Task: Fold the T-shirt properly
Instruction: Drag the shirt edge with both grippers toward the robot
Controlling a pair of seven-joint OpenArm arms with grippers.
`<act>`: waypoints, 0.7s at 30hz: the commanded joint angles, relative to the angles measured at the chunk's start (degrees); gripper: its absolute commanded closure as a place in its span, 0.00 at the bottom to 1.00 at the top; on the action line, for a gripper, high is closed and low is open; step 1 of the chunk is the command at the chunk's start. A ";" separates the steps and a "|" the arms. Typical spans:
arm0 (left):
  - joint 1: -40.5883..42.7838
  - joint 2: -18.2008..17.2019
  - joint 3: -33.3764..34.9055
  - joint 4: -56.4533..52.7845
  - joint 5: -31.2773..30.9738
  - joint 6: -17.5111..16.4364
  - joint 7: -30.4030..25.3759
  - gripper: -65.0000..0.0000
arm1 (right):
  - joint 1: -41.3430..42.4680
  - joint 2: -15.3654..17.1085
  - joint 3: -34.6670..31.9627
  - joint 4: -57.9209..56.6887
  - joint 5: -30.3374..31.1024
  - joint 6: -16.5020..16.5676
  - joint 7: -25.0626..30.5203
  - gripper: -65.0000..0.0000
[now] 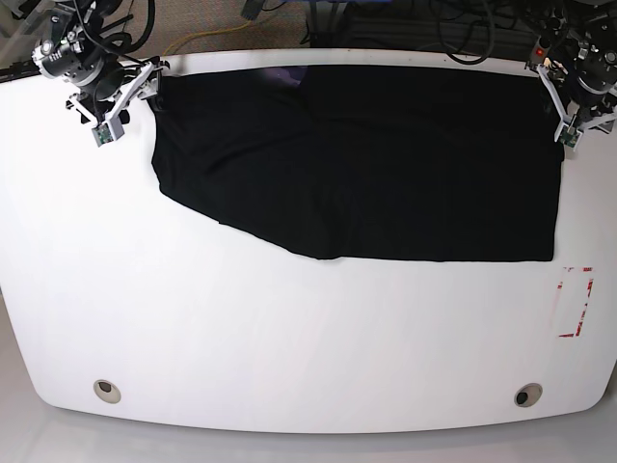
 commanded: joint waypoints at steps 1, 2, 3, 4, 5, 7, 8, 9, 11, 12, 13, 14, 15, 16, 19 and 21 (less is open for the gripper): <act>-0.22 -0.86 -0.38 0.95 0.10 0.34 -0.14 0.44 | 0.12 0.10 0.20 1.03 0.33 0.76 0.81 0.33; -0.66 -0.86 -0.21 0.95 0.19 0.34 -0.14 0.44 | 0.21 0.10 0.20 0.77 0.33 0.76 0.81 0.33; -1.54 -0.86 0.58 0.95 0.28 0.34 -0.14 0.44 | 0.74 0.01 0.12 0.77 0.33 0.76 0.81 0.33; -2.42 -0.86 1.90 0.86 0.54 0.34 -0.14 0.44 | 1.26 -0.08 0.12 0.68 0.24 0.76 0.81 0.33; -3.21 -0.86 3.48 0.42 0.63 0.34 -0.14 0.44 | 1.70 -0.52 0.03 0.59 -0.11 0.76 0.81 0.33; -4.18 -1.04 5.95 -1.43 0.63 0.34 -0.14 0.44 | 2.23 -1.31 0.03 -0.99 -0.20 0.76 0.81 0.33; -4.36 -1.04 7.00 -2.57 0.63 0.34 -0.14 0.44 | 3.11 -1.31 -0.06 -1.96 -0.20 0.76 0.81 0.33; -4.53 -1.04 7.62 -3.62 0.63 0.34 -0.14 0.44 | 3.73 -1.31 -0.24 -2.84 -0.20 0.76 0.81 0.33; -5.76 -1.04 8.67 -5.65 0.63 0.34 -0.14 0.44 | 4.52 -1.22 -1.38 -5.21 -0.20 0.76 0.81 0.33; -6.91 -1.04 9.11 -7.23 0.63 0.34 -0.14 0.44 | 4.78 -1.05 -2.17 -6.79 -0.20 0.76 0.81 0.33; -8.31 -1.04 9.20 -8.64 0.63 0.34 -0.14 0.44 | 5.04 -1.05 -2.70 -8.20 -0.29 0.76 1.25 0.33; -9.54 -1.22 9.11 -9.87 0.63 0.34 -0.14 0.44 | 5.66 -1.05 -2.79 -9.17 -0.29 0.76 1.34 0.33; -10.42 -1.22 9.11 -10.83 0.63 0.34 -0.14 0.44 | 5.92 -1.05 -2.79 -9.87 -0.29 0.76 1.52 0.33; -11.48 -1.30 9.02 -12.06 0.63 0.34 -0.14 0.44 | 6.19 -1.05 -2.79 -10.66 -0.29 0.76 1.61 0.33; -14.47 -4.03 9.02 -16.28 1.33 0.34 -0.23 0.44 | 6.98 -0.96 -2.70 -13.04 -0.29 0.76 1.69 0.33; -17.02 -5.52 9.02 -19.45 1.42 0.34 -0.32 0.44 | 7.24 0.10 -2.70 -13.48 -0.29 0.76 1.69 0.33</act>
